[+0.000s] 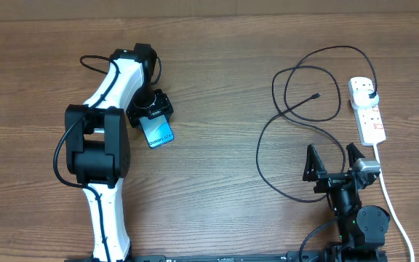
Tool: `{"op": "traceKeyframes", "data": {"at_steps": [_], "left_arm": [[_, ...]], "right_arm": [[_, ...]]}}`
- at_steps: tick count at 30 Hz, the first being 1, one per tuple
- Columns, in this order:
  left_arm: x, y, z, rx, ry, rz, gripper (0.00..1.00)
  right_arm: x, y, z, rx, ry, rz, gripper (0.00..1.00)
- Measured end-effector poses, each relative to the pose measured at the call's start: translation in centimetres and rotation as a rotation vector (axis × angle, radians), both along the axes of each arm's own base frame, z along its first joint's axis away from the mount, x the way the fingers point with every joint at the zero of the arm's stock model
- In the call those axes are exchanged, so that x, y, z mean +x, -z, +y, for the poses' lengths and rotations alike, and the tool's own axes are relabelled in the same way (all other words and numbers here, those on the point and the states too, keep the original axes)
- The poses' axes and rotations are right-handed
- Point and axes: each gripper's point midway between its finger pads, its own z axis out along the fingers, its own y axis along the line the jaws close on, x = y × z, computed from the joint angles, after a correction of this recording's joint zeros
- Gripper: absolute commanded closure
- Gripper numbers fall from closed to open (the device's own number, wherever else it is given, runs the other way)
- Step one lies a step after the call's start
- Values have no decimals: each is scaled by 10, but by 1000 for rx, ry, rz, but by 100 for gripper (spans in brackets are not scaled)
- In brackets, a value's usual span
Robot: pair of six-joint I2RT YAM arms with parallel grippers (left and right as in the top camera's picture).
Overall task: Plug charger to phone and switch on socket
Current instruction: 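Lift the phone with the left gripper and tilt it upright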
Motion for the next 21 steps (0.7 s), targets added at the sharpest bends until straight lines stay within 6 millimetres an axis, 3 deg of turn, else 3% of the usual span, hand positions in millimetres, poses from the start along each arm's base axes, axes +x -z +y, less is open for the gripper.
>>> {"op": "traceKeyframes", "data": {"at_steps": [21], "left_arm": [[-5, 0, -12, -9, 74, 12, 29]], "right_arm": [[0, 0, 0, 0, 0, 0, 0]]}}
